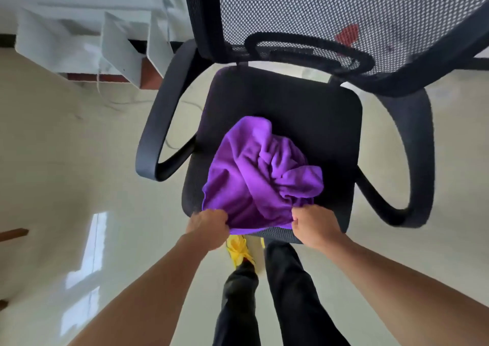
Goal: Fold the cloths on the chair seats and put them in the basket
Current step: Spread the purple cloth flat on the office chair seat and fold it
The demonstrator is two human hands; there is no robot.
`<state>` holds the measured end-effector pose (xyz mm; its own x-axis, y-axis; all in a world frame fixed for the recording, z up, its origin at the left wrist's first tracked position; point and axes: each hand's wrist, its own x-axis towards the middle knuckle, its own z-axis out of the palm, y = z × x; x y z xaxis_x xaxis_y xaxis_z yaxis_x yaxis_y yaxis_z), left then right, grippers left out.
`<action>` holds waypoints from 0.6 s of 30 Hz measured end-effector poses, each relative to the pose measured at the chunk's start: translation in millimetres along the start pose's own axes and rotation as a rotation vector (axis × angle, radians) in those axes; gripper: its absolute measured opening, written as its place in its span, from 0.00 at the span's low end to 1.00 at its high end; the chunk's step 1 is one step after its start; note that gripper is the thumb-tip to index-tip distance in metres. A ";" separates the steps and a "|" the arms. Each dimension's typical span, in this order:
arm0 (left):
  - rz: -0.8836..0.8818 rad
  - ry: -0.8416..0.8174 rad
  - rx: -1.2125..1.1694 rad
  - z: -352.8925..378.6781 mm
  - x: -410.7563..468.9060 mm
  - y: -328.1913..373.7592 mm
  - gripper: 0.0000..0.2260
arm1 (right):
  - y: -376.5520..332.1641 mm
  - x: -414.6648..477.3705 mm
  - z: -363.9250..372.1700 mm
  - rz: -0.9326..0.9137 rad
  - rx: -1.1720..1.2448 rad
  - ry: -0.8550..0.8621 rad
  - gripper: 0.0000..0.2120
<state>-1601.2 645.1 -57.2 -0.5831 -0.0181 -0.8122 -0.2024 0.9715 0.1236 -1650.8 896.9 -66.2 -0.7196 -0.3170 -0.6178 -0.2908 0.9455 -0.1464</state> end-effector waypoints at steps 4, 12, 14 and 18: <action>-0.050 -0.009 0.026 17.4 -13.7 -14.2 0.11 | 13.7 -35.2 30.3 0.115 -0.018 -0.088 0.09; 0.111 0.476 -0.213 -16.3 13.2 6.4 0.13 | 22.5 -12.4 11.3 0.592 0.752 0.417 0.23; 0.163 0.618 -0.269 -36.6 31.0 21.5 0.16 | 25.7 3.6 3.7 0.719 0.934 0.345 0.33; 0.131 0.517 -0.349 -77.4 73.1 47.7 0.32 | 25.7 22.2 -6.6 0.620 1.029 0.171 0.05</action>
<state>-1714.4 671.9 -66.6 -0.9072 -0.1010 -0.4084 -0.2974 0.8406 0.4527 -1678.4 913.7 -78.5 -0.6557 0.2780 -0.7020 0.7134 0.5328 -0.4552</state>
